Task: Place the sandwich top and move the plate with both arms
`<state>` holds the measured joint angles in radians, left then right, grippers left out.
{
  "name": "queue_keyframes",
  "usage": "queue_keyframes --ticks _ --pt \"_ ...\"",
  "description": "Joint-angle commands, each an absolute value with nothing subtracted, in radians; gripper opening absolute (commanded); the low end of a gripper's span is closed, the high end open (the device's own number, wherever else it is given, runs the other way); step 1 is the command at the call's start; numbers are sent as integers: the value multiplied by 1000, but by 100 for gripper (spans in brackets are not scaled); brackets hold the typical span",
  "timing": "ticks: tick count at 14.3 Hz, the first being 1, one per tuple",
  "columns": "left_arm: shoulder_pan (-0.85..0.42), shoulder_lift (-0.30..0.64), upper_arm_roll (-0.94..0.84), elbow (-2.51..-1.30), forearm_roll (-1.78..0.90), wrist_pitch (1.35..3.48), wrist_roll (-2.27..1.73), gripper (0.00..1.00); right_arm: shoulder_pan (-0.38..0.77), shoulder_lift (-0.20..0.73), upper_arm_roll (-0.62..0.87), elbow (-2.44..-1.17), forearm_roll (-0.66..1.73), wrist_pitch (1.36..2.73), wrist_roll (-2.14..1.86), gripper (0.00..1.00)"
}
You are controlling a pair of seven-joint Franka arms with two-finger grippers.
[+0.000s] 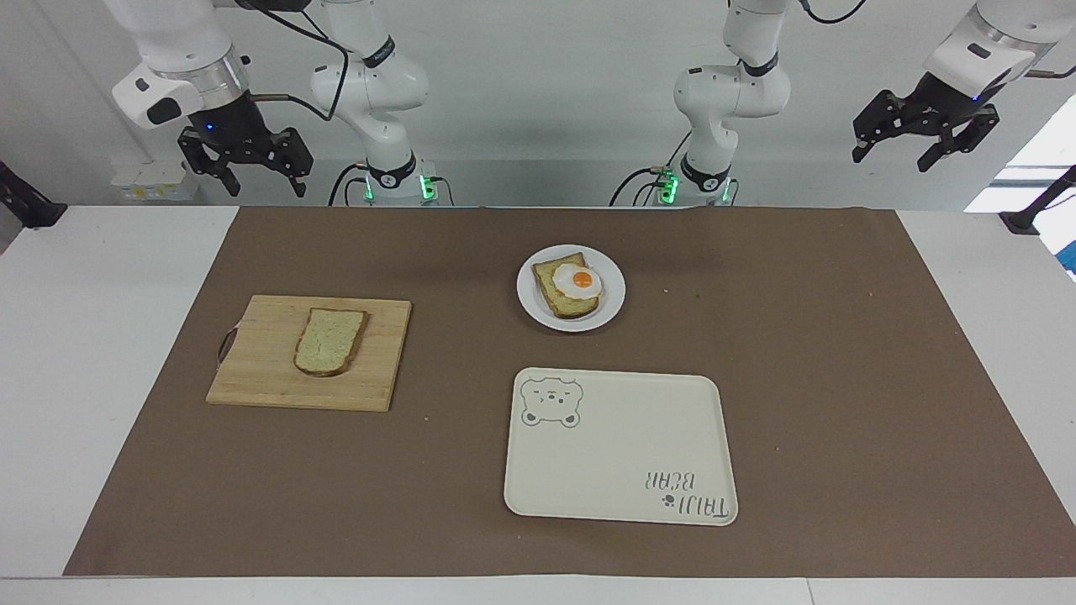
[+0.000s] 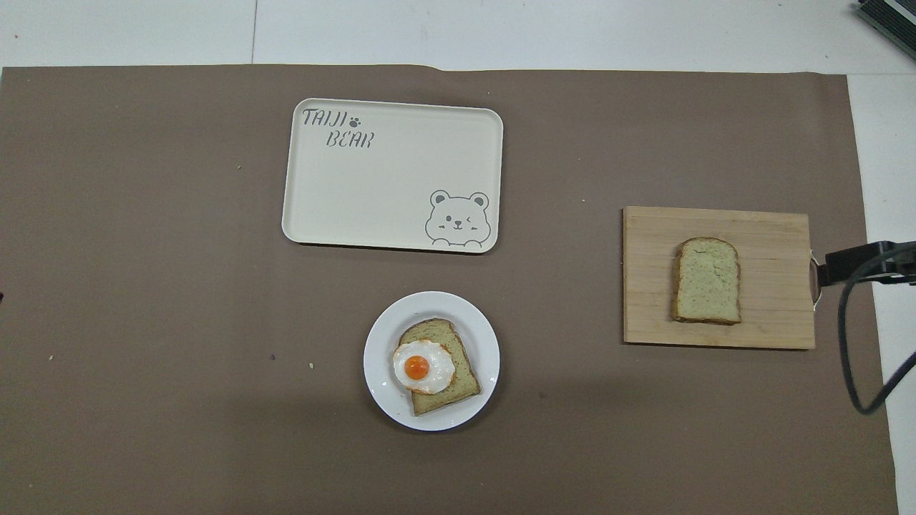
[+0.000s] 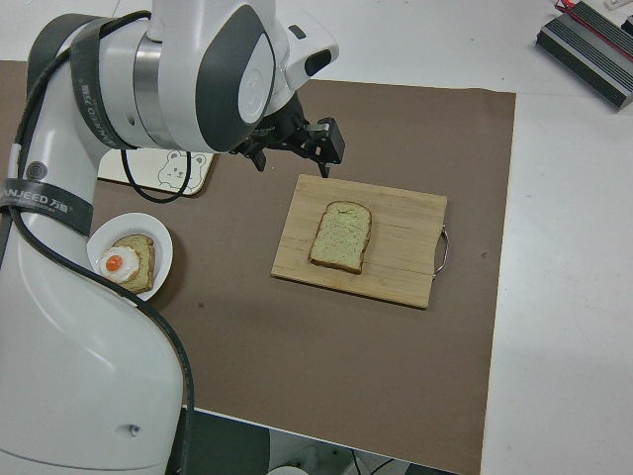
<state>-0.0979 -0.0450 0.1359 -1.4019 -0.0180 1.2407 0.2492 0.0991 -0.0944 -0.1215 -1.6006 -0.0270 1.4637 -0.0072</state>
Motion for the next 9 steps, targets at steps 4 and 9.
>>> queue_keyframes --ticks 4,9 --pt "-103 -80 137 -1443 -26 1243 252 100 91 -118 -121 -1631 -29 1471 -35 100" --pt "-103 -81 137 -1443 -26 1241 255 100 91 -118 -121 -1631 -29 1471 -35 100"
